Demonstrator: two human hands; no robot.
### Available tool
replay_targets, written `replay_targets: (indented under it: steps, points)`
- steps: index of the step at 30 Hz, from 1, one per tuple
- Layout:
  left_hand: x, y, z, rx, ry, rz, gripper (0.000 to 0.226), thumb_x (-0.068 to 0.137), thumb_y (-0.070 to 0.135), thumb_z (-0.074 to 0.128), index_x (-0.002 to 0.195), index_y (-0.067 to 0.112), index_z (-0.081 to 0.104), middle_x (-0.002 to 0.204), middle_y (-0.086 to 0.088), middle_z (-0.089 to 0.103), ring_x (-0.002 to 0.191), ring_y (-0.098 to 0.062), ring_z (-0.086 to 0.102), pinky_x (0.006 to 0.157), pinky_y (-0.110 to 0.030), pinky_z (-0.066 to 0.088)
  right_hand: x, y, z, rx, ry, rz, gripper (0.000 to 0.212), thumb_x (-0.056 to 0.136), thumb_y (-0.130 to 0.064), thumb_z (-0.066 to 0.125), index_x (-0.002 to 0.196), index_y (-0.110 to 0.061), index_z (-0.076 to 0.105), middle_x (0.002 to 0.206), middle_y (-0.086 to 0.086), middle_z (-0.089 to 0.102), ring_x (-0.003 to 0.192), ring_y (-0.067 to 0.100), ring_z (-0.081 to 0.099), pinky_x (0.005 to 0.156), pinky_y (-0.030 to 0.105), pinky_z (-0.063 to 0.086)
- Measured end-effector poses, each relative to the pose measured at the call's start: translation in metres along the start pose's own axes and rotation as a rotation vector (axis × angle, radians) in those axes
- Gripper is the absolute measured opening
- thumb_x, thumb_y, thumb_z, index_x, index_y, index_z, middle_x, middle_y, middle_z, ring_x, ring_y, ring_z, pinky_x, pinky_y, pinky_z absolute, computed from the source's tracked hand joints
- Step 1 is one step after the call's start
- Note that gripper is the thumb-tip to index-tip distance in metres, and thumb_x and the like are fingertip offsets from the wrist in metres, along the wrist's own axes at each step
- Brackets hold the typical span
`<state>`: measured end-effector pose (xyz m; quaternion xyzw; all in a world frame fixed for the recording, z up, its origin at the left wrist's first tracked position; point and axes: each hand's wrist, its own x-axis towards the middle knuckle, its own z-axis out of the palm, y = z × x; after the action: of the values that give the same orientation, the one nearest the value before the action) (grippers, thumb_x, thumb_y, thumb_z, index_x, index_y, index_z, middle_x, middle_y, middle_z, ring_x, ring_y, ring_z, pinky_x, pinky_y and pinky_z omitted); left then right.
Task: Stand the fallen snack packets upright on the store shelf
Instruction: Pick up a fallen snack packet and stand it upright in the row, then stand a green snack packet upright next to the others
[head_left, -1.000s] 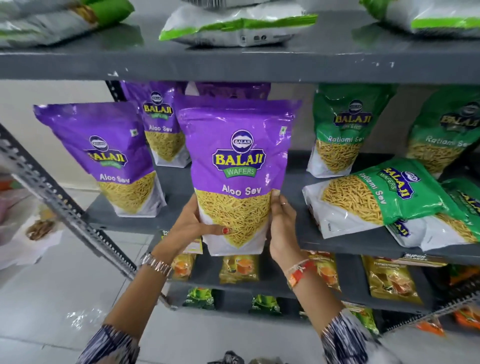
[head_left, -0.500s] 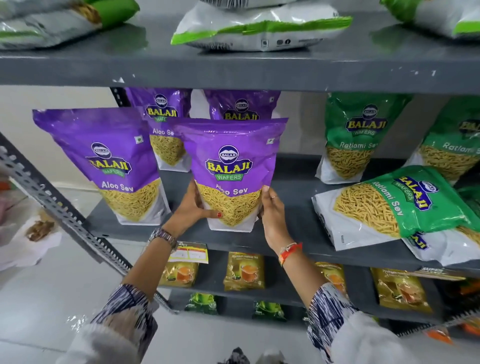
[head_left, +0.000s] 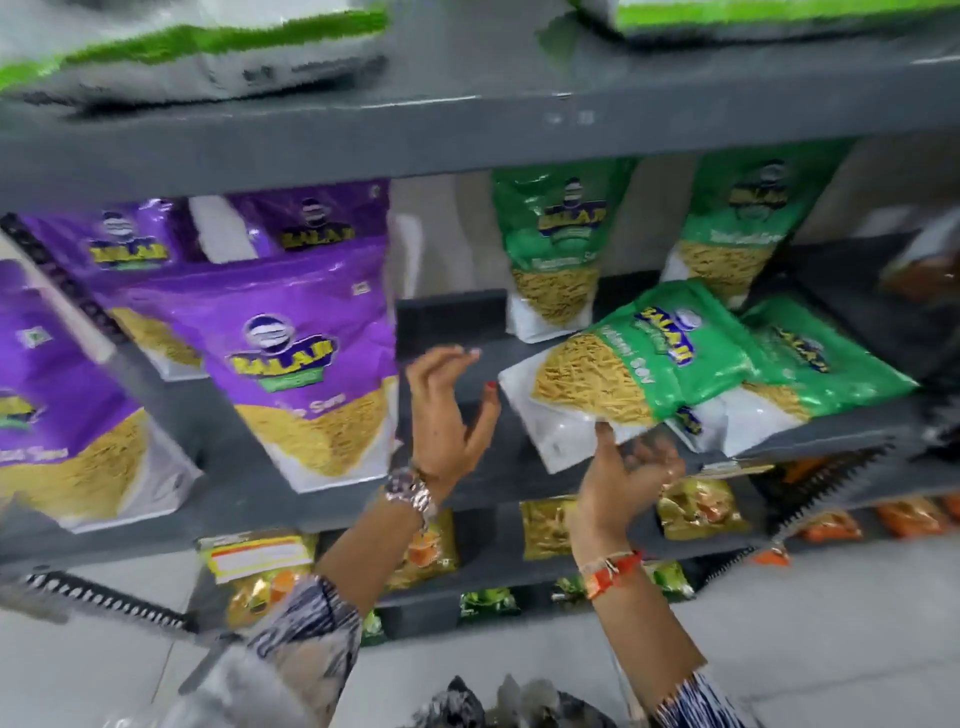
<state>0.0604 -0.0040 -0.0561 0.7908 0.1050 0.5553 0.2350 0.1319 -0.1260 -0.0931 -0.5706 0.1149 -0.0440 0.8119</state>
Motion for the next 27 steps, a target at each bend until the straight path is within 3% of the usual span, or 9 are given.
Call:
replay_targets:
  steps: [5,7,9,12,16,18,20,23,27]
  points:
    - [0.059,0.002,0.082,-0.19,-0.58,-0.39,0.061,0.082,0.031,0.065,0.133,0.016,0.035,0.124,0.003,0.045,0.117,-0.009,0.045,0.095,-0.015,0.036,0.038,-0.007,-0.006,-0.055,-0.148,0.356,0.056,0.064,-0.022,0.084,0.093,-0.009,0.038,0.082,0.008,0.048,0.072,0.021,0.051,0.069,0.038,0.046]
    - [0.068,-0.005,0.102,-0.243,-0.778,-0.606,0.058,0.084,0.029,0.063,0.134,0.026,0.033,0.124,0.003,0.048,0.118,-0.016,0.048,0.096,-0.018,0.038,0.043,-0.009,-0.004,-0.066,-0.23,0.444,0.06,0.066,-0.017,0.083,0.106,-0.009,0.04,0.108,0.012,0.059,0.098,0.027,0.06,0.091,0.05,0.051]
    - [0.074,-0.015,0.111,-0.292,-1.002,-0.754,0.064,0.076,0.045,0.068,0.129,0.018,0.044,0.121,0.001,0.055,0.112,-0.016,0.053,0.09,-0.013,0.041,0.047,-0.015,-0.005,-0.018,-0.34,0.523,0.084,0.065,-0.016,0.084,0.13,-0.01,0.032,0.129,0.006,0.056,0.118,0.026,0.055,0.105,0.051,0.042]
    - [0.074,-0.024,0.11,-0.329,-1.25,-0.8,0.075,0.045,0.067,0.077,0.104,0.024,0.062,0.099,0.013,0.074,0.099,-0.009,0.067,0.09,-0.022,0.05,0.053,-0.015,-0.012,0.037,-0.471,0.519,0.09,0.061,-0.014,0.084,0.135,-0.016,0.033,0.13,0.006,0.06,0.116,0.024,0.06,0.105,0.051,0.044]
    - [0.064,-0.016,0.093,-0.289,-1.227,-0.822,0.052,0.06,0.04,0.079,0.105,0.029,0.055,0.098,0.011,0.071,0.102,-0.013,0.064,0.078,-0.011,0.051,0.061,-0.015,-0.017,-0.132,-0.477,0.412,0.085,0.055,-0.006,0.088,0.126,-0.014,0.042,0.119,0.005,0.065,0.109,0.024,0.062,0.1,0.05,0.048]
    - [0.052,-0.009,0.08,-0.3,-1.158,-0.822,0.074,0.046,0.051,0.082,0.111,0.027,0.055,0.107,0.01,0.066,0.104,-0.011,0.062,0.085,-0.015,0.05,0.065,-0.024,-0.023,-0.122,-0.523,0.368,0.083,0.055,0.003,0.086,0.127,-0.011,0.046,0.117,0.008,0.066,0.109,0.026,0.063,0.096,0.043,0.05]
    - [0.035,0.003,0.067,-0.288,-1.038,-0.861,0.081,0.048,0.044,0.085,0.117,0.018,0.053,0.109,0.008,0.065,0.104,-0.011,0.061,0.09,-0.022,0.05,0.072,-0.034,-0.035,-0.121,-0.644,0.323,0.078,0.053,0.006,0.085,0.123,-0.008,0.053,0.116,0.015,0.068,0.106,0.028,0.066,0.09,0.041,0.052]
    - [0.012,0.038,0.051,-0.346,-0.774,-0.948,0.053,0.065,0.005,0.079,0.106,0.02,0.049,0.1,0.01,0.062,0.095,-0.011,0.06,0.074,-0.013,0.053,0.082,-0.053,-0.052,-0.16,-0.846,0.285,0.075,0.047,0.003,0.086,0.115,-0.008,0.057,0.11,0.015,0.071,0.101,0.026,0.069,0.091,0.045,0.055]
    - [-0.004,0.077,0.039,-0.351,-0.466,-0.955,0.06,0.06,-0.002,0.081,0.107,0.017,0.047,0.098,0.008,0.063,0.09,-0.006,0.061,0.064,-0.009,0.051,0.091,-0.083,-0.061,-0.191,-0.997,0.21,0.077,0.049,0.001,0.086,0.117,-0.014,0.054,0.111,0.007,0.07,0.108,0.022,0.066,0.086,0.038,0.057]
